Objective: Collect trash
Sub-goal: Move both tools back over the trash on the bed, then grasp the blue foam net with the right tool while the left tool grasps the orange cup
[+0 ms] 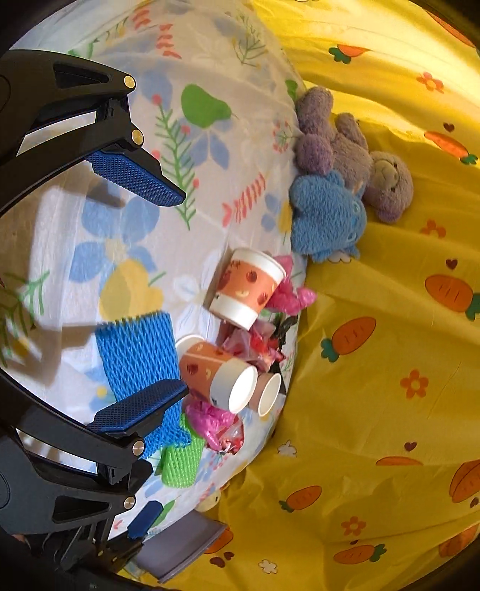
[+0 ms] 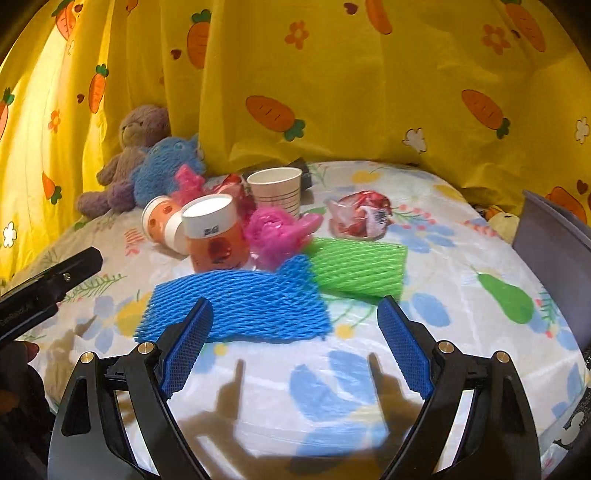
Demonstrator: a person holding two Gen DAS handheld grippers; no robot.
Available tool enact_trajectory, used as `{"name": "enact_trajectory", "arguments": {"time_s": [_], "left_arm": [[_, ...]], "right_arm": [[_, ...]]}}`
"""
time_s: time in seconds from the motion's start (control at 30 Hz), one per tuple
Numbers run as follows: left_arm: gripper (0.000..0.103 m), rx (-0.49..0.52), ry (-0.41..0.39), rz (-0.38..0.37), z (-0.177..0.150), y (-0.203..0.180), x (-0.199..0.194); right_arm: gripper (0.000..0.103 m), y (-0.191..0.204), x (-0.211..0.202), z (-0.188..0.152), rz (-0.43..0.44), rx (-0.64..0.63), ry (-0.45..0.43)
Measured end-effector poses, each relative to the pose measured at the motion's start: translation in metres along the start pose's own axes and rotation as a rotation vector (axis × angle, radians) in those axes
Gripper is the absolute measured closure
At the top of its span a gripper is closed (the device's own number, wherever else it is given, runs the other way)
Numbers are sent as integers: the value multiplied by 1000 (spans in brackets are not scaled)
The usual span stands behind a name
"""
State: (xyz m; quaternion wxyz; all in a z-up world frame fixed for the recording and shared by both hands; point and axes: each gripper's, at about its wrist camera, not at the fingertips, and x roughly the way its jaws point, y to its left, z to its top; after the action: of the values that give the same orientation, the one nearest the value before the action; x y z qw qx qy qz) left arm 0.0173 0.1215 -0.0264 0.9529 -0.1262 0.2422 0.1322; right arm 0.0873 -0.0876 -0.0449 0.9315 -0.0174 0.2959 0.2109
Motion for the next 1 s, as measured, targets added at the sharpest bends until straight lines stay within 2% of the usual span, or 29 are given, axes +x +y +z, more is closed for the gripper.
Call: {"name": "enact_trajectory", "arguments": {"time_s": [0.13,0.4,0.53,0.57,0.63,0.7,0.73,0.77,1.0], "left_arm": [[10,-31,-33,2,2,14,-10],[10,-13,-74,-16,0,9,-16],[10,-7,-72,-34,-2,6,-14],[10,-7,-69,-39,-2,5,-14],[10,-9,-68,-42,-3,5,-13],[10,-11,-66,-43,-3,6,-13],[10,-12,-67,-47,-3,6,-13],[10,-11,-69,-54,-3,5,-12],[10,48,-49,-101,-5,-15,-2]], "right_arm": [[16,11,24,3,10,4,73],[30,17,56,4,8,-5,243],[39,23,57,2,-7,-31,246],[47,24,56,2,8,-38,244],[56,26,55,1,30,-46,242],[71,25,53,1,75,-33,247],[85,26,53,1,107,-25,252],[92,26,51,1,127,-21,251],[93,11,13,0,105,-10,134]]}}
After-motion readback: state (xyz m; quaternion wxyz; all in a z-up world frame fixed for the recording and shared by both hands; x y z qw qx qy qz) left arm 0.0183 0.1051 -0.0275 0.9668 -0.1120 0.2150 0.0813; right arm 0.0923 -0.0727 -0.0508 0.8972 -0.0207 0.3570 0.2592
